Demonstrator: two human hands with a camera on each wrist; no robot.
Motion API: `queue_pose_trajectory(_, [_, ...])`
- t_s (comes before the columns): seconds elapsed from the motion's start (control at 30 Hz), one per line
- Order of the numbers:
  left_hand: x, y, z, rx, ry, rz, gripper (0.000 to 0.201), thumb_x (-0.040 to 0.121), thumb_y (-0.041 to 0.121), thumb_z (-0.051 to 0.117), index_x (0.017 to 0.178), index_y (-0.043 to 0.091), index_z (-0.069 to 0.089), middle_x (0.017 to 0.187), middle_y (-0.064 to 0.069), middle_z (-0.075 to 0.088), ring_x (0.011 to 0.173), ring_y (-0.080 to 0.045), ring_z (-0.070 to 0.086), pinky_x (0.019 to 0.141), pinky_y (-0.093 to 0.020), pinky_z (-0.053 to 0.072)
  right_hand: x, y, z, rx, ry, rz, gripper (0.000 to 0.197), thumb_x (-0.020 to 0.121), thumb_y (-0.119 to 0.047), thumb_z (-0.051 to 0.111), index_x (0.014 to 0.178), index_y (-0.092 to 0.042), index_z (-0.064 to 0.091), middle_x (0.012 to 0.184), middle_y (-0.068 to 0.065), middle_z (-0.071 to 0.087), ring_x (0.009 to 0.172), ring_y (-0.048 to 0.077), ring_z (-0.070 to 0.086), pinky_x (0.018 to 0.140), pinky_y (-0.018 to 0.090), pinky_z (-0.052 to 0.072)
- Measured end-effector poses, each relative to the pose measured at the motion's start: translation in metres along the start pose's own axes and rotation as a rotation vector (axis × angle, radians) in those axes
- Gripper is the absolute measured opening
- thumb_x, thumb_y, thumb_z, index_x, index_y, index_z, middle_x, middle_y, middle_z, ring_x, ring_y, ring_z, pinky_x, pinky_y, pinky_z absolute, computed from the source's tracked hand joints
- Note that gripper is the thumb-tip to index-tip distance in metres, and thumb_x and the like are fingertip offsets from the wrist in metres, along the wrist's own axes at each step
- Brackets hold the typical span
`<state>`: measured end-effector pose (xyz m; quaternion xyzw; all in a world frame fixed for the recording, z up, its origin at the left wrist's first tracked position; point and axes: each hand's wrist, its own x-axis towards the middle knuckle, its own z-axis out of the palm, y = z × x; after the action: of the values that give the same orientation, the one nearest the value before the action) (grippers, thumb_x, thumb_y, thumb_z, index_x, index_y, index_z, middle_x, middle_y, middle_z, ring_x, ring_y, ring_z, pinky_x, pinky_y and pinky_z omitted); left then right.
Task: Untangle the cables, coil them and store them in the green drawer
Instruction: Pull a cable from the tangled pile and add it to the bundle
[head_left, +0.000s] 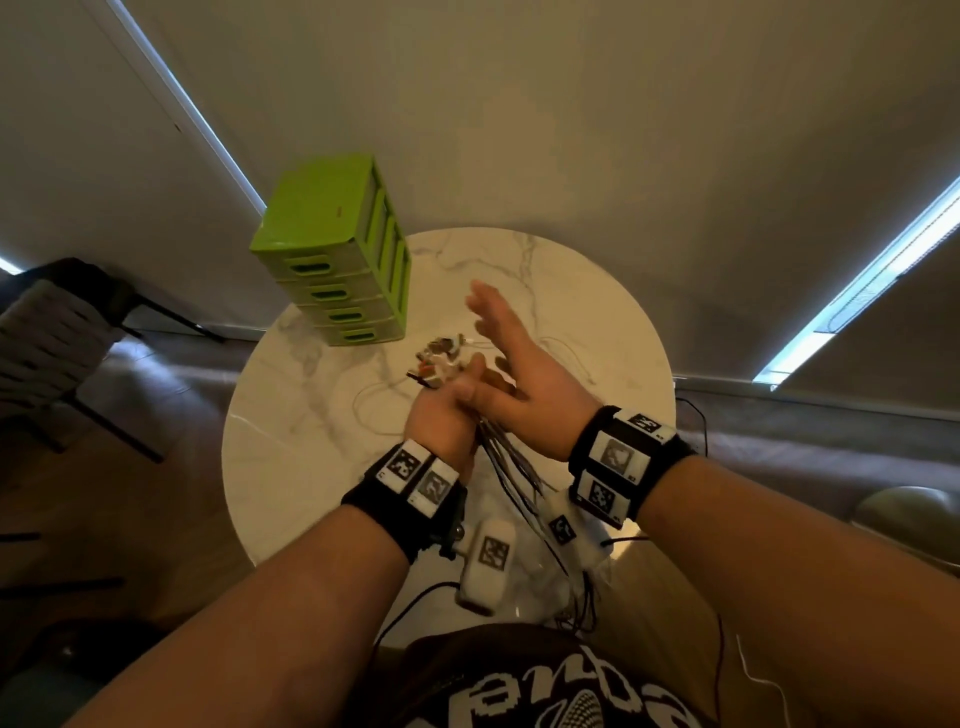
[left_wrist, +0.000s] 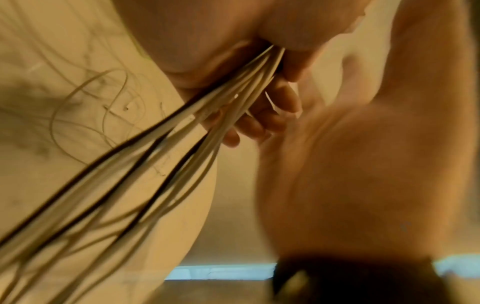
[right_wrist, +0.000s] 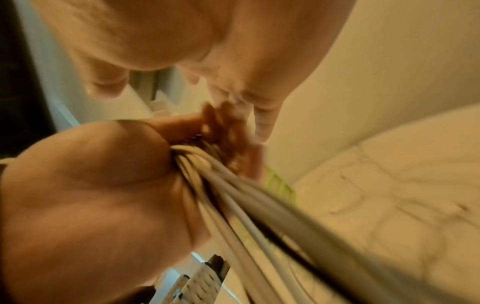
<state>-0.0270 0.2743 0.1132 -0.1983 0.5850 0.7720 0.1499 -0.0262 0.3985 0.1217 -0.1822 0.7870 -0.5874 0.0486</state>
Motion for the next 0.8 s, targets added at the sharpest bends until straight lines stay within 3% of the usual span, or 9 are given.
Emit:
queue_pose_trajectory(0.1, [0.01, 0.015, -0.007, -0.166, 0.015, -0.016, 0.047, 0.105, 0.041, 0.047, 0.073, 0.01, 0.061, 0.075, -0.012, 0.065, 0.064, -0.023, 0.06, 0.061, -0.034, 0.052, -0.012, 0.029, 0.006, 0.123, -0.045, 0.235, 0.103, 0.079, -0.047, 0.083, 0.153, -0.052, 0.013, 0.144, -0.004, 0.056, 0.124, 0.01, 0.061, 0.102, 0.031, 0.05])
queue_pose_trajectory(0.17, [0.012, 0.026, -0.012, -0.233, -0.041, 0.03, 0.049, 0.107, 0.043, 0.041, 0.074, 0.012, 0.06, 0.079, -0.011, 0.065, 0.066, -0.021, 0.057, 0.067, -0.037, 0.05, -0.023, 0.045, 0.013, -0.048, -0.244, 0.37, 0.068, 0.081, -0.047, 0.08, 0.138, -0.051, 0.043, 0.103, -0.003, 0.074, 0.089, 0.013, 0.073, 0.083, 0.035, 0.059])
queue_pose_trajectory(0.23, [0.012, 0.036, -0.019, -0.277, -0.08, 0.03, 0.052, 0.107, 0.044, 0.037, 0.076, 0.012, 0.062, 0.085, -0.011, 0.07, 0.073, -0.023, 0.062, 0.081, -0.041, 0.051, -0.033, 0.055, 0.025, -0.193, -0.445, 0.469, 0.012, 0.09, -0.042, 0.071, 0.101, -0.046, 0.066, 0.076, -0.005, 0.07, 0.07, 0.019, 0.071, 0.068, 0.033, 0.06])
queue_pose_trajectory(0.27, [0.014, 0.038, -0.024, -0.301, -0.101, 0.02, 0.053, 0.107, 0.044, 0.035, 0.076, 0.011, 0.064, 0.09, -0.012, 0.072, 0.079, -0.025, 0.065, 0.09, -0.044, 0.051, -0.036, 0.062, 0.029, -0.246, -0.494, 0.494, 0.005, 0.094, -0.041, 0.067, 0.092, -0.042, 0.071, 0.071, -0.003, 0.066, 0.067, 0.022, 0.068, 0.064, 0.031, 0.057])
queue_pose_trajectory(0.4, [0.01, 0.041, -0.045, -0.419, -0.162, -0.024, 0.054, 0.106, 0.043, 0.037, 0.068, 0.012, 0.058, 0.101, -0.019, 0.074, 0.092, -0.034, 0.071, 0.102, -0.051, 0.048, -0.037, 0.092, 0.02, -0.438, -0.498, 0.592, 0.019, 0.098, -0.037, 0.059, 0.102, -0.032, 0.077, 0.086, -0.008, 0.065, 0.081, 0.014, 0.062, 0.075, 0.027, 0.046])
queue_pose_trajectory(0.47, [0.007, 0.038, -0.057, -0.469, -0.173, -0.064, 0.056, 0.105, 0.041, 0.04, 0.058, 0.013, 0.05, 0.083, -0.018, 0.071, 0.075, -0.032, 0.069, 0.091, -0.048, 0.051, -0.033, 0.108, 0.005, -0.536, -0.388, 0.662, 0.021, 0.099, -0.031, 0.055, 0.106, -0.03, 0.075, 0.098, -0.003, 0.067, 0.095, 0.021, 0.064, 0.083, 0.029, 0.046])
queue_pose_trajectory(0.57, [0.001, 0.027, -0.074, -0.441, -0.239, -0.145, 0.059, 0.103, 0.039, 0.041, 0.049, 0.017, 0.039, 0.048, -0.005, 0.043, 0.044, -0.022, 0.043, 0.064, -0.036, 0.044, -0.022, 0.122, -0.015, -0.68, -0.202, 0.734, 0.03, 0.098, -0.017, 0.05, 0.119, -0.025, 0.068, 0.118, 0.007, 0.07, 0.107, 0.03, 0.064, 0.087, 0.033, 0.048])
queue_pose_trajectory(0.7, [0.004, 0.014, -0.1, -0.389, -0.349, -0.267, 0.056, 0.099, 0.037, 0.045, 0.048, 0.018, 0.031, 0.039, 0.0, 0.024, 0.037, -0.017, 0.022, 0.051, -0.031, 0.036, 0.001, 0.119, -0.019, -0.664, -0.018, 0.825, 0.041, 0.093, -0.008, 0.051, 0.128, -0.021, 0.068, 0.133, 0.011, 0.065, 0.117, 0.033, 0.062, 0.097, 0.038, 0.051])
queue_pose_trajectory(0.8, [0.024, 0.025, -0.124, -0.416, -0.302, -0.254, 0.057, 0.098, 0.039, 0.046, 0.047, 0.019, 0.03, 0.039, 0.002, 0.021, 0.037, -0.015, 0.018, 0.047, -0.028, 0.027, 0.012, 0.117, -0.002, -0.513, 0.07, 0.808, 0.032, 0.094, -0.014, 0.057, 0.118, -0.028, 0.074, 0.119, -0.001, 0.072, 0.106, 0.025, 0.067, 0.094, 0.037, 0.054])
